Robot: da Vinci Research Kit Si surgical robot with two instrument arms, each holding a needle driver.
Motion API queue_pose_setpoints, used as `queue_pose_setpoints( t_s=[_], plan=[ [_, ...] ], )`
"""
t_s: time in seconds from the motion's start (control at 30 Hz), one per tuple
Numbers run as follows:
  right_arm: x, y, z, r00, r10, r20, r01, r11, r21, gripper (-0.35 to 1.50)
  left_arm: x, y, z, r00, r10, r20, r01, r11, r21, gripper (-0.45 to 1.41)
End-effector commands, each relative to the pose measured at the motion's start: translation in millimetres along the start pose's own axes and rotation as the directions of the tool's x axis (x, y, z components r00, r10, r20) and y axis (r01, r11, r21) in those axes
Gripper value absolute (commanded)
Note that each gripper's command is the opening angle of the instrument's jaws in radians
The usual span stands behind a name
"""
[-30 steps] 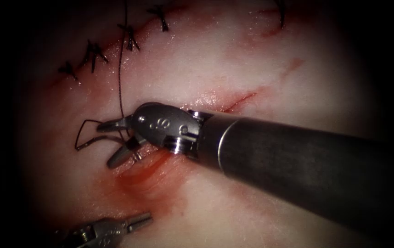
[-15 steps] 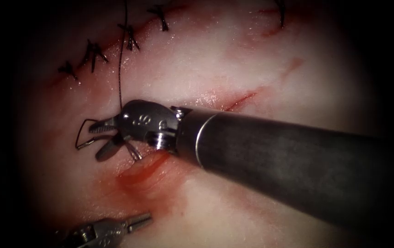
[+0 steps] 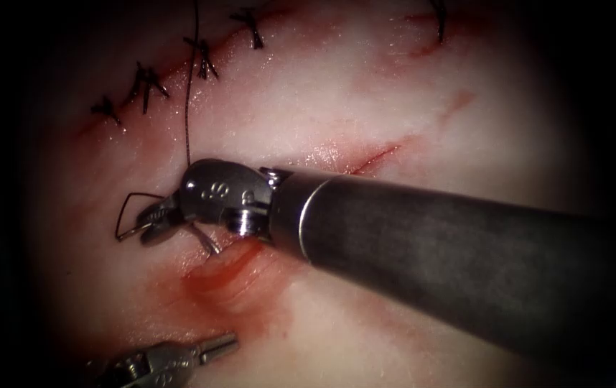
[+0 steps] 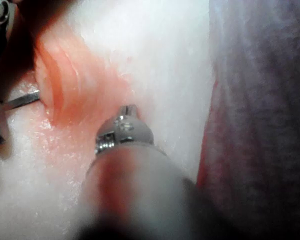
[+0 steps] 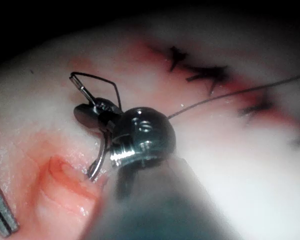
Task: Wound Closure
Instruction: Push needle through bottom of wound with right tool
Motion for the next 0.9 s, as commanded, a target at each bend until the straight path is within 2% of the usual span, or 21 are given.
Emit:
queue_pose_setpoints(
  t_s=[0.03,0.17,0.27,0.37,0.47,0.6,0.63,0.7,0.73,0.8,0.9],
  plan=[
    [0.5,0.6,0.3,1.000,0.001,-0.005,-0.001,1.000,0.002,-0.35,0.0,-0.1,0.8,1.000,0.001,-0.001,-0.001,1.000,0.000,-0.21],
    [0.5,0.4,-0.3,0.997,-0.001,-0.083,-0.003,0.999,-0.054,-0.35,-0.1,-0.1,0.7,1.000,0.001,-0.001,-0.001,1.000,-0.001,-0.21],
    [0.2,-0.1,-1.2,0.987,0.066,-0.147,-0.078,0.994,-0.073,-0.35,-0.1,-0.1,0.7,1.000,0.001,-0.002,-0.001,1.000,-0.001,-0.21],
    [-0.3,-0.8,-2.1,0.958,0.168,-0.233,-0.187,0.981,-0.059,-0.35,-0.1,-0.2,0.7,1.000,0.001,-0.002,-0.001,1.000,-0.001,-0.21],
    [-0.7,-1.3,-2.6,0.891,0.322,-0.320,-0.344,0.939,-0.013,-0.35,0.1,-0.3,0.8,1.000,-0.001,-0.001,0.001,1.000,-0.003,-0.21],
    [-1.1,-1.5,-2.9,0.849,0.328,-0.415,-0.355,0.935,0.013,-0.35,0.2,-0.4,0.8,1.000,-0.002,0.000,0.002,1.000,-0.003,-0.23],
    [-1.2,-1.5,-2.9,0.822,0.351,-0.449,-0.378,0.925,0.033,-0.35,0.3,-0.4,0.8,1.000,-0.002,0.000,0.002,1.000,-0.003,-0.23],
    [-1.4,-1.6,-2.9,0.809,0.367,-0.460,-0.389,0.920,0.050,-0.35,0.3,-0.4,0.8,1.000,-0.002,0.000,0.002,1.000,-0.003,-0.23],
    [-1.6,-1.9,-2.8,0.780,0.428,-0.457,-0.444,0.893,0.079,-0.35,0.2,-0.4,0.8,1.000,-0.002,-0.001,0.002,1.000,-0.003,-0.23],
    [-1.8,-2.3,-2.7,0.755,0.471,-0.456,-0.482,0.870,0.103,-0.35,0.2,-0.5,0.7,1.000,-0.002,-0.001,0.002,1.000,-0.004,-0.23],
    [-1.9,-2.5,-2.5,0.694,0.527,-0.490,-0.527,0.836,0.153,-0.35,0.2,-0.5,0.7,1.000,-0.002,-0.001,0.002,1.000,-0.004,-0.23]
  ],
)
